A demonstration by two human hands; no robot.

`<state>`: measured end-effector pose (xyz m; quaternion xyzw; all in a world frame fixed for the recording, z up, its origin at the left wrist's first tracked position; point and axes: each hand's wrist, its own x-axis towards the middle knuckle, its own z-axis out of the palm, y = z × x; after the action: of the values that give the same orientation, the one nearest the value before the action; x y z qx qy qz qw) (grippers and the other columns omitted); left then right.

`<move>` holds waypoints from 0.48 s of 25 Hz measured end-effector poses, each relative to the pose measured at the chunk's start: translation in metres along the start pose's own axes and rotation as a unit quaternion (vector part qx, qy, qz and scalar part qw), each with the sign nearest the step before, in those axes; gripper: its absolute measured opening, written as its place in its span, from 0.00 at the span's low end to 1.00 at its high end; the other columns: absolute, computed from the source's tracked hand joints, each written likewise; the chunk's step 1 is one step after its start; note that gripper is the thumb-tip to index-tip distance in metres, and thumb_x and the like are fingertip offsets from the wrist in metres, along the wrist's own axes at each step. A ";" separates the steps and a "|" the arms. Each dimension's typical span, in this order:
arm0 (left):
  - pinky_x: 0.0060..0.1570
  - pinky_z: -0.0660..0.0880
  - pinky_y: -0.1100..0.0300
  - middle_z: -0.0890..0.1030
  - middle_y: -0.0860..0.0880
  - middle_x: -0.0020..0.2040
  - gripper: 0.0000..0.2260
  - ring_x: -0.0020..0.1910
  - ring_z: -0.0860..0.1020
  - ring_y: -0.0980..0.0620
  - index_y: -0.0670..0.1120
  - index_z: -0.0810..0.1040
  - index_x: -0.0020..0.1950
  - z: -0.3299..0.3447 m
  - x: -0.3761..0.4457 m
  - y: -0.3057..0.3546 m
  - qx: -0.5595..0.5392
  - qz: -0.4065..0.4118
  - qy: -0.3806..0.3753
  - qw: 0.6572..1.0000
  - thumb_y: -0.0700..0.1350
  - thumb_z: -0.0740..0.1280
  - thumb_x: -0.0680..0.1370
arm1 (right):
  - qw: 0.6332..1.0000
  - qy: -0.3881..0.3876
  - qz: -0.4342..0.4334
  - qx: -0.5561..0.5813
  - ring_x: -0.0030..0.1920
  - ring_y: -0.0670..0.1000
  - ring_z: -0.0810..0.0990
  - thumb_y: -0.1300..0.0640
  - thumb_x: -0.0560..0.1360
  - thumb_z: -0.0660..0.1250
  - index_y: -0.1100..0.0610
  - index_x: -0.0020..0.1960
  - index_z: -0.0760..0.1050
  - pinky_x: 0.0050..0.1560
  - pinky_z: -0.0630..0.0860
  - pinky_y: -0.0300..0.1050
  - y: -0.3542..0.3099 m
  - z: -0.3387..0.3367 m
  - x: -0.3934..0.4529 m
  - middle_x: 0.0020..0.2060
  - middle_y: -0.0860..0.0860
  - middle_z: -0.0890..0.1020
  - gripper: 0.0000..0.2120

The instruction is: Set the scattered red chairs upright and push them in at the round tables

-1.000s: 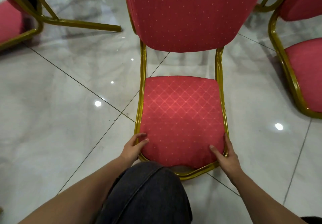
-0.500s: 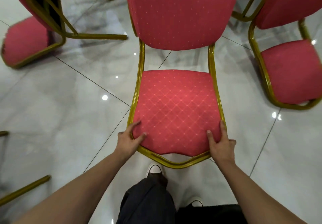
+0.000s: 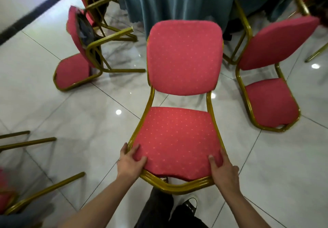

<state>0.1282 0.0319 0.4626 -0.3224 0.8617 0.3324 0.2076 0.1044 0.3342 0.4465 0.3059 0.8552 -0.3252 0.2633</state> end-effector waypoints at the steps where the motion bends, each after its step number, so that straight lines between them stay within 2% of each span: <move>1: 0.70 0.72 0.50 0.55 0.49 0.81 0.28 0.74 0.68 0.42 0.53 0.70 0.76 -0.013 -0.016 0.007 -0.003 -0.001 0.000 1.000 0.54 0.71 0.77 | 1.000 -0.004 0.003 -0.008 0.49 0.60 0.75 0.30 0.78 0.55 0.37 0.80 0.54 0.59 0.76 0.56 -0.001 -0.012 -0.010 0.60 0.60 0.73 0.33; 3: 0.71 0.69 0.50 0.56 0.48 0.80 0.26 0.75 0.66 0.43 0.50 0.72 0.75 -0.035 -0.045 0.017 -0.011 0.000 0.005 1.000 0.52 0.71 0.77 | 1.000 -0.015 -0.008 -0.023 0.61 0.63 0.76 0.33 0.80 0.56 0.40 0.81 0.56 0.63 0.75 0.59 -0.005 -0.037 -0.032 0.65 0.59 0.76 0.31; 5: 0.71 0.67 0.49 0.58 0.47 0.80 0.25 0.75 0.66 0.42 0.49 0.73 0.74 -0.049 -0.071 0.023 -0.013 -0.002 0.019 1.000 0.52 0.70 0.78 | 0.999 -0.024 -0.025 -0.023 0.68 0.63 0.74 0.38 0.83 0.56 0.45 0.81 0.59 0.67 0.72 0.60 -0.012 -0.060 -0.051 0.69 0.57 0.76 0.28; 7: 0.71 0.67 0.49 0.60 0.45 0.79 0.24 0.74 0.67 0.41 0.48 0.73 0.74 -0.061 -0.094 0.032 -0.012 -0.010 0.033 0.999 0.54 0.68 0.80 | 0.999 -0.036 -0.032 -0.018 0.68 0.63 0.74 0.42 0.84 0.57 0.47 0.80 0.62 0.68 0.73 0.60 -0.020 -0.079 -0.066 0.70 0.55 0.76 0.27; 10: 0.74 0.63 0.46 0.58 0.45 0.81 0.22 0.76 0.62 0.39 0.49 0.70 0.75 -0.071 -0.125 0.047 0.013 0.002 0.062 0.998 0.56 0.60 0.83 | 0.999 -0.043 -0.008 0.002 0.64 0.62 0.76 0.42 0.82 0.58 0.46 0.78 0.64 0.63 0.77 0.64 -0.032 -0.103 -0.077 0.69 0.55 0.76 0.26; 12: 0.77 0.53 0.47 0.58 0.48 0.81 0.22 0.80 0.55 0.42 0.54 0.70 0.75 -0.075 -0.146 0.059 0.102 0.085 0.091 0.987 0.59 0.52 0.84 | 0.998 -0.047 0.008 0.039 0.62 0.62 0.77 0.44 0.82 0.59 0.47 0.77 0.66 0.60 0.79 0.62 -0.041 -0.121 -0.083 0.66 0.55 0.77 0.25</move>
<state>0.1796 0.0735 0.6238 -0.2539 0.9307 0.2284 0.1311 0.1014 0.3676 0.5951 0.3068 0.8262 -0.3702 0.2938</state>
